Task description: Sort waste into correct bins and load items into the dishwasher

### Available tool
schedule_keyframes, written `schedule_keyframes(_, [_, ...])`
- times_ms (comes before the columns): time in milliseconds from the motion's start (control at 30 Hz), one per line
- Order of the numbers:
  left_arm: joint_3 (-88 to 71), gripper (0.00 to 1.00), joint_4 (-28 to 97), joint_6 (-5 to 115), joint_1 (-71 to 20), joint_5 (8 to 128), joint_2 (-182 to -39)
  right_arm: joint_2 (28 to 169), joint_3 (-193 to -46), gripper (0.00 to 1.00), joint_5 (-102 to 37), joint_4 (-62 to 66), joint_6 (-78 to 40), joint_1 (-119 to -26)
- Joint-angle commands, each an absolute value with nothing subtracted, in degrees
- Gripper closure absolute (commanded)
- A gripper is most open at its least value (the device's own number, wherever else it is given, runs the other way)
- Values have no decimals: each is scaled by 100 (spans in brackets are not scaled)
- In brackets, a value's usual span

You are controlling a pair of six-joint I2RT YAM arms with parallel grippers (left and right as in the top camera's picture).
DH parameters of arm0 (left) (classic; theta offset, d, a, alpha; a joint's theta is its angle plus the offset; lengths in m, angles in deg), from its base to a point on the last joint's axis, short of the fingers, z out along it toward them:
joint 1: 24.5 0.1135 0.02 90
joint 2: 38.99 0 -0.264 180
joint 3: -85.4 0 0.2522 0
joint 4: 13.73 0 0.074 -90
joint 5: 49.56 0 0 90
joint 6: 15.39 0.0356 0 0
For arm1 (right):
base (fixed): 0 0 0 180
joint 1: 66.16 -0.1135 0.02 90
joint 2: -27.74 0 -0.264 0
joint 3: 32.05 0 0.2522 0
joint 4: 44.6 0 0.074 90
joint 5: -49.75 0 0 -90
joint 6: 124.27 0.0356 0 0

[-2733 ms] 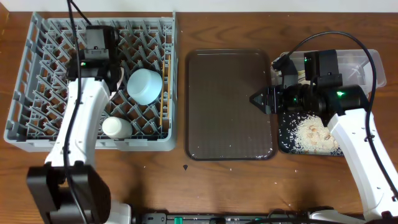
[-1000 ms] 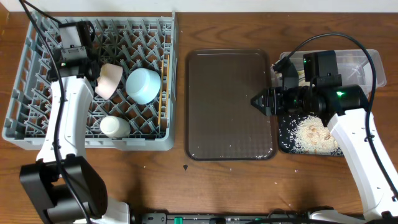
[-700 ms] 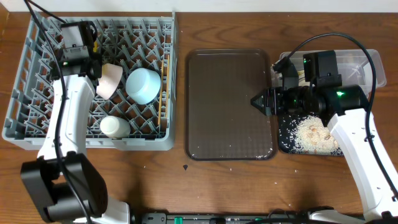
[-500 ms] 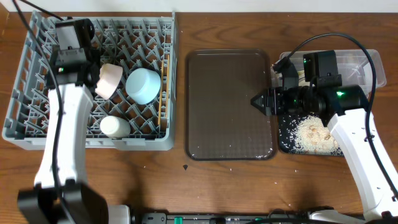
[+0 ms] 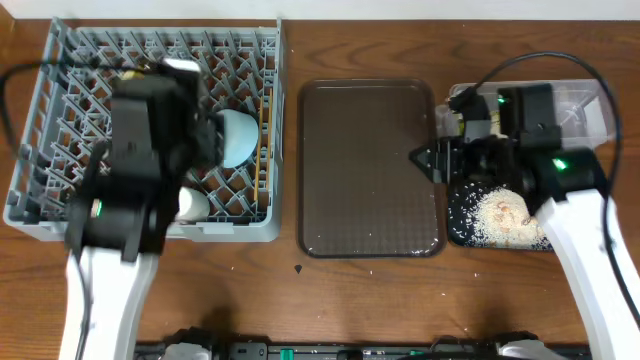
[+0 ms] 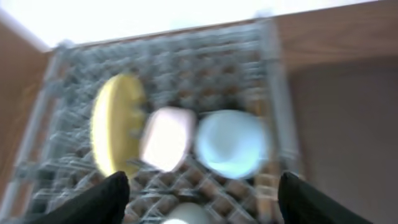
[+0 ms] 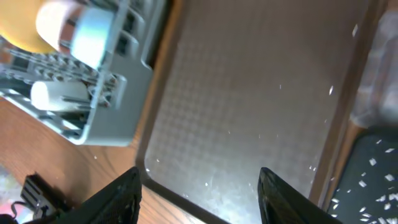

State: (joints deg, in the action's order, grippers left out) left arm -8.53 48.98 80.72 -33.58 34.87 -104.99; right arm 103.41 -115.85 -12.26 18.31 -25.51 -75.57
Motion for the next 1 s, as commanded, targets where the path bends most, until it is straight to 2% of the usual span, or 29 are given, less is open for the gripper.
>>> schedule_keyframes(0, [-855, 18, 5200, 7748, -3671, 4301, -9723, 9384, -11635, 41, -1250, 1822, -2490, -7631])
schedule_keyframes(67, [-853, 13, 5442, 7748, -3741, 4301, -9266, 8746, -11635, 37, -1327, 1803, -2490, -7631])
schedule_keyframes(100, [-853, 12, 5554, 7748, -3739, 4301, -9104, 8484, -11635, 13, -1327, 1778, -2488, -7631])
schedule_keyframes(133, [-853, 12, 5645, 7750, -3739, 4301, -8984, 8298, -11635, 1, -1327, 1772, -2488, -7631])
schedule_keyframes(367, [-853, 10, 5768, 7728, -3739, 4301, -8551, 7275, -11635, 1, -1257, 1890, -2486, -7631])
schedule_keyframes(733, [-853, 9, 5770, 7728, -3739, 4301, -8571, 7096, -11635, 1, -1289, 2246, -2521, -7631])
schedule_keyframes(833, [-853, 9, 5770, 7731, -3739, 4301, -8571, 7089, -11633, 1, -1565, 2141, -2831, -7631])
schedule_keyframes(967, [-853, 9, 5770, 7728, -3739, 4301, -8571, 6833, -11310, 1, -1956, 1311, -3736, -7627])
